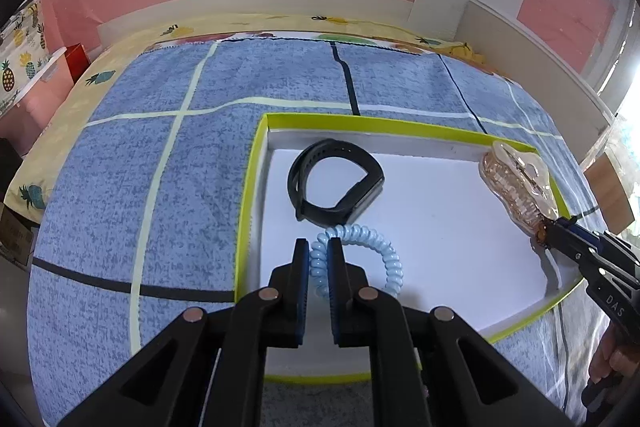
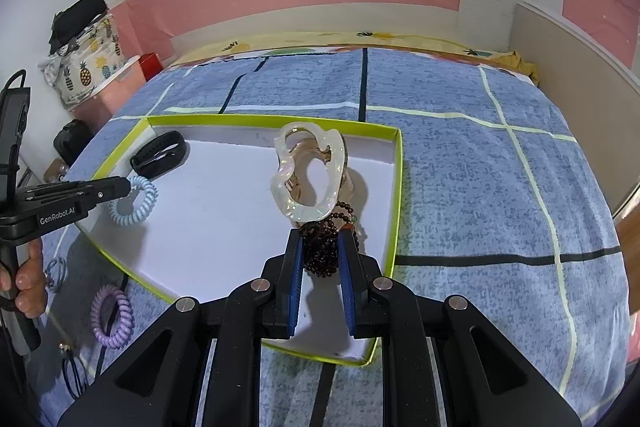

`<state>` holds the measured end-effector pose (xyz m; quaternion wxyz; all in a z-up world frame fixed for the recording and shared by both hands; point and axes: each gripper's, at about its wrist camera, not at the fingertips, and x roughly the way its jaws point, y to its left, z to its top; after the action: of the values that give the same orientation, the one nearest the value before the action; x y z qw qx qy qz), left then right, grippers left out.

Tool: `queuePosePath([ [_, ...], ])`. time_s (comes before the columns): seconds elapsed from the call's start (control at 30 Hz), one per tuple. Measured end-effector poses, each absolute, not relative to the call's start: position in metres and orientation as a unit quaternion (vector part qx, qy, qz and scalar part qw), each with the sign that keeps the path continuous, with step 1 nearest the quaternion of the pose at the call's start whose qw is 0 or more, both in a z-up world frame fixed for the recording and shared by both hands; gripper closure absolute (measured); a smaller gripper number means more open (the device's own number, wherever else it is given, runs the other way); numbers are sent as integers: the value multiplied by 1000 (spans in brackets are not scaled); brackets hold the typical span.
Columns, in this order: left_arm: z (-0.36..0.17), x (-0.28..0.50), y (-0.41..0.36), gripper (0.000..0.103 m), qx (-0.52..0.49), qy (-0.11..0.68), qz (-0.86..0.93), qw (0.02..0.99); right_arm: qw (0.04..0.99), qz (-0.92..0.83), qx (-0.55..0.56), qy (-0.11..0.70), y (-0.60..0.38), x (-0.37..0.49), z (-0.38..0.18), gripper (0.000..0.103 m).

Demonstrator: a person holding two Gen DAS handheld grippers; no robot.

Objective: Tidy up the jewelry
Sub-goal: 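Lower both held items into the box and open both tools, then withdraw both tools from the box back over the table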

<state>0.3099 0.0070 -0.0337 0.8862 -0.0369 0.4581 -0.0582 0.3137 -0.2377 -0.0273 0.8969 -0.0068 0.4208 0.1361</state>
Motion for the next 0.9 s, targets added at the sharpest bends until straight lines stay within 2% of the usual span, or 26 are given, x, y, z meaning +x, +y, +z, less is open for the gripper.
queuePosePath([
  [0.53,-34,296,6,92,-4,441,-47,896,891,143,-18,431,-233,304,-32,82],
  [0.7,-31,290,4,92,8,432,-48,901,896,145,-10,420,-236,296,-25,72],
  [0.77,-28,286,4,87,10,426,-50,903,899,147,-5,413,-237,291,-20,68],
  [0.8,-27,284,4,81,9,425,-52,904,900,148,-3,410,-238,289,-18,68],
  [0.9,-22,277,8,79,7,421,-52,905,903,151,2,402,-240,278,-11,68],
])
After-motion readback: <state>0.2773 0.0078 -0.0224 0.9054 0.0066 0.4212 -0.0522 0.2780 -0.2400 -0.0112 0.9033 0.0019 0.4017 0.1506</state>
